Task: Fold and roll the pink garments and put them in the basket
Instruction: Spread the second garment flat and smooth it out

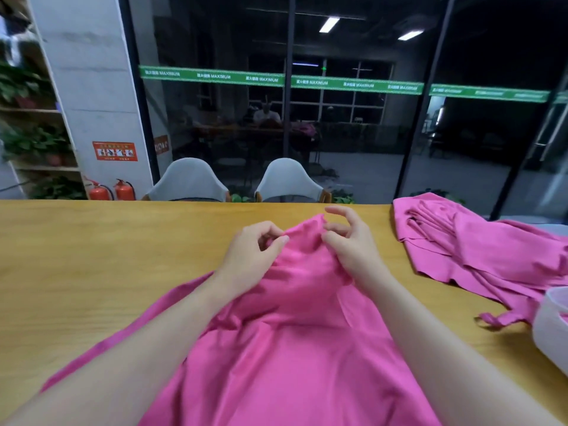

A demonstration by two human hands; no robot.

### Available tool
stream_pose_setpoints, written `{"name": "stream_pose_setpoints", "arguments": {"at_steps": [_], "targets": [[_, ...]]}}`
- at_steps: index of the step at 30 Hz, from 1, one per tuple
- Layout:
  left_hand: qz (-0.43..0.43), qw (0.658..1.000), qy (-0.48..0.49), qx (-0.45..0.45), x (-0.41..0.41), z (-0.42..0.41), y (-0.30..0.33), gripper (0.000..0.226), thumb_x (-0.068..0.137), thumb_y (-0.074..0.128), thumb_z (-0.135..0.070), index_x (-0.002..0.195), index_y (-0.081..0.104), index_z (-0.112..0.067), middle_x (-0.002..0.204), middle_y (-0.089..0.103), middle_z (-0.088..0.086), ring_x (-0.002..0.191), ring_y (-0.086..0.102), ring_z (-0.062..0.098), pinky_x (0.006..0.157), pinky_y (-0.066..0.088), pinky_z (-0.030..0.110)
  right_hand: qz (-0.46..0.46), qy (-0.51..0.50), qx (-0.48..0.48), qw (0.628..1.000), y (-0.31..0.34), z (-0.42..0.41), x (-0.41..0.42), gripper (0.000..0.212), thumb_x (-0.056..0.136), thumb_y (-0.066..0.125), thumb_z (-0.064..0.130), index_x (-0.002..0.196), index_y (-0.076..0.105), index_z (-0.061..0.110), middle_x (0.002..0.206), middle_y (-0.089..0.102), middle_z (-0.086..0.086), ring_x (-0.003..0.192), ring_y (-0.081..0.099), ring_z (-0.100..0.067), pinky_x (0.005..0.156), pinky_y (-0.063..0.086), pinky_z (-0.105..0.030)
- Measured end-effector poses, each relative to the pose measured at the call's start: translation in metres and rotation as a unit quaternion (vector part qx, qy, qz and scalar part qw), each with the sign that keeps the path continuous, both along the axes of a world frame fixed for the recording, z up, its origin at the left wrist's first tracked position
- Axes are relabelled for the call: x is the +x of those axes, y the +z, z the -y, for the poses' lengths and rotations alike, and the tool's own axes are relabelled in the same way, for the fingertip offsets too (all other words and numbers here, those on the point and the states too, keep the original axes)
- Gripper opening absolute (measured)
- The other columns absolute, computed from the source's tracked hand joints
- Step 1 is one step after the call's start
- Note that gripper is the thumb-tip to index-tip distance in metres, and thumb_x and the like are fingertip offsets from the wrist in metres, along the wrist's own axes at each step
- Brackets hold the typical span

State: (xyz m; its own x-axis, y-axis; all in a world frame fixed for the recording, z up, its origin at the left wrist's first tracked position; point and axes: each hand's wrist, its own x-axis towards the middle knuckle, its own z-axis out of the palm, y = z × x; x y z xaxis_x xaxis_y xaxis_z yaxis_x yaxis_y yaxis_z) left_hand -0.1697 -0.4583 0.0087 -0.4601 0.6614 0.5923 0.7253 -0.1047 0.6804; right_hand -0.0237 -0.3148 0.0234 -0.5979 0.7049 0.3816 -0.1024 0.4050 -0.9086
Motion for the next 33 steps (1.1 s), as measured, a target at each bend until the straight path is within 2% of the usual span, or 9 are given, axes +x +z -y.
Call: {"name": "stream_pose_setpoints", "arguments": {"at_steps": [1,4,7,10,17,21,26,29,33], "targets": [[-0.039,0.999,0.013,0.013,0.009,0.005,-0.002,0.012,0.091,0.073,-0.011,0.081,0.069,-0.016,0.063,0.051,-0.01,0.058,0.044,0.003,0.059,0.035,0.017,0.025,0.003,-0.042,0.999,0.003,0.001,0.0,0.028,0.086,0.072,0.025,0.113,0.066,0.028,0.096,0.075,0.001,0.091,0.068,-0.013,0.075,0.053,-0.029],[-0.149,0.989,-0.008,0.014,0.035,0.019,-0.013,0.015,0.086,0.074,-0.003,0.083,0.067,-0.016,0.071,0.048,-0.011,0.064,0.045,0.002,0.063,0.033,0.013,0.143,0.028,-0.133,0.98,0.006,0.002,0.005,0.066,0.066,0.071,0.079,0.103,0.074,0.024,0.099,0.077,-0.007,0.096,0.072,-0.025,0.089,0.058,-0.041],[-0.199,0.977,-0.058,-0.055,0.054,0.028,-0.031,0.016,0.087,0.069,-0.005,0.087,0.064,-0.02,0.078,0.043,-0.013,0.068,0.045,0.002,0.066,0.036,0.017,0.204,0.037,-0.076,0.975,-0.01,0.004,0.012,0.038,0.082,0.08,0.052,0.093,0.076,0.015,0.073,0.075,-0.001,0.07,0.067,-0.017,0.065,0.056,-0.029],[-0.193,0.965,-0.123,-0.13,0.066,0.035,-0.035,0.009,0.089,0.072,-0.02,0.091,0.064,-0.024,0.077,0.048,-0.014,0.067,0.047,0.003,0.066,0.038,0.019,0.17,0.069,-0.078,0.98,-0.037,0.004,0.021,0.012,0.088,0.079,0.018,0.099,0.076,0.015,0.088,0.076,-0.011,0.078,0.063,-0.018,0.079,0.055,-0.044],[0.074,0.963,-0.099,-0.241,0.034,0.009,0.006,0.025,0.107,0.048,-0.016,0.093,0.066,-0.006,0.075,0.068,0.007,0.05,0.063,0.018,0.045,0.049,0.029,0.134,0.107,0.002,0.985,-0.063,0.016,0.062,0.051,0.085,0.054,-0.016,0.114,0.067,0.024,0.097,0.076,0.001,0.075,0.059,-0.01,0.063,0.043,-0.019],[0.011,0.936,-0.115,-0.331,0.036,-0.029,-0.005,0.027,0.107,0.048,-0.029,0.103,0.068,-0.01,0.09,0.069,0.003,0.064,0.063,0.014,0.048,0.049,0.025,0.151,0.115,0.039,0.981,-0.076,0.031,0.091,0.074,0.08,0.043,-0.022,0.137,0.054,0.025,0.116,0.073,0.004,0.07,0.06,0.008,0.066,0.04,-0.009],[0.039,0.911,-0.194,-0.361,0.068,-0.063,-0.028,0.032,0.099,0.062,-0.046,0.097,0.074,-0.017,0.071,0.067,-0.007,0.059,0.055,0.013,0.053,0.045,0.025,0.122,0.089,0.154,0.977,-0.088,0.043,0.113,0.064,0.077,0.047,-0.019,0.128,0.063,0.017,0.124,0.07,0.012,0.118,0.064,-0.001,0.101,0.045,-0.018],[-0.01,0.886,-0.251,-0.39,0.071,-0.066,-0.035,0.014,0.096,0.065,-0.021,0.101,0.077,-0.021,0.093,0.077,-0.007,0.08,0.067,0.01,0.073,0.055,0.032,0.095,0.054,0.211,0.971,-0.092,0.046,0.122,0.041,0.083,0.06,-0.003,0.116,0.071,0.019,0.109,0.074,0.014,0.103,0.07,-0.006,0.091,0.055,-0.034],[-0.022,0.896,-0.256,-0.363,0.071,-0.062,-0.042,0.01,0.095,0.068,-0.015,0.086,0.072,-0.017,0.075,0.07,-0.009,0.066,0.057,0.002,0.066,0.048,0.024,0.058,-0.016,0.221,0.973,-0.094,0.045,0.127,0.027,0.085,0.061,0.017,0.109,0.072,0.021,0.101,0.074,0.013,0.091,0.07,-0.008,0.08,0.055,-0.034]]}}
